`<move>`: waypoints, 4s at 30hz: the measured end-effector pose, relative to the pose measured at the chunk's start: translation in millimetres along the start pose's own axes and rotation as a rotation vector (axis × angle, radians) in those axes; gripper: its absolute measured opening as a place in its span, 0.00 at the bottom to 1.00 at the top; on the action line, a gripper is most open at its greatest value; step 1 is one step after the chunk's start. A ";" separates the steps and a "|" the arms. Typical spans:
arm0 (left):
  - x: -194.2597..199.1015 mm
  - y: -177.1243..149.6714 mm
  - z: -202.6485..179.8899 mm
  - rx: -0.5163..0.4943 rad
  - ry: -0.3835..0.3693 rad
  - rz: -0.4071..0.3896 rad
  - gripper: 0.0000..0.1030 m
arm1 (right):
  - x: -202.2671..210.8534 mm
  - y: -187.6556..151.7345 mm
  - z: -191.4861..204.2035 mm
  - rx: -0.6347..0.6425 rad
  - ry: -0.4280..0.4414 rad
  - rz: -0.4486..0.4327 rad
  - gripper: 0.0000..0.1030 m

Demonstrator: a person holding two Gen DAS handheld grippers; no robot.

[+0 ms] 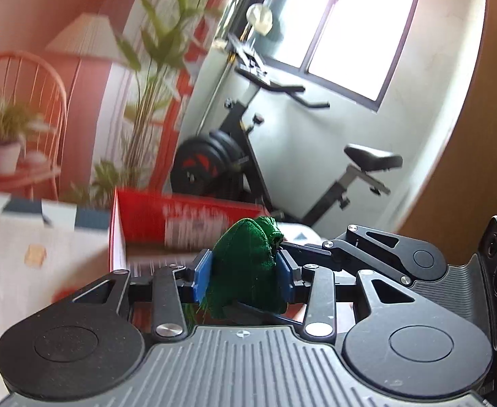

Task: Organize soft objects
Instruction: 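Carry the green pouch with the left tool into the red box, release, then grasp the black gloves beside the cloth pile with the left tool, then lift the black gloves with the left tool and carry them over the red box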

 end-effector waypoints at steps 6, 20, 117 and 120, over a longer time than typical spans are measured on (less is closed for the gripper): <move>-20.7 36.5 10.2 -0.005 0.029 -0.099 0.42 | -27.4 34.6 -33.8 0.066 -0.035 -0.048 0.47; -121.6 22.9 35.8 0.032 0.044 0.073 0.42 | -112.3 -13.9 -88.7 0.041 -0.152 0.134 0.33; -13.6 -183.7 -29.6 -0.017 0.196 0.516 0.28 | 67.3 -219.6 16.3 -0.504 -0.200 0.371 0.60; -12.7 -184.2 -27.2 -0.008 0.198 0.516 0.31 | 65.4 -221.2 15.7 -0.518 -0.192 0.377 0.60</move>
Point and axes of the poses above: each gripper's, at about its wrist camera, not at the fingertips, and x roughly against the way its jaws point, z to its left, y to its top, the point moved 1 cm from there along -x, roughly the way its jaws point, and after that the axes turned 13 degrees about -x, right-handed, at the moved point
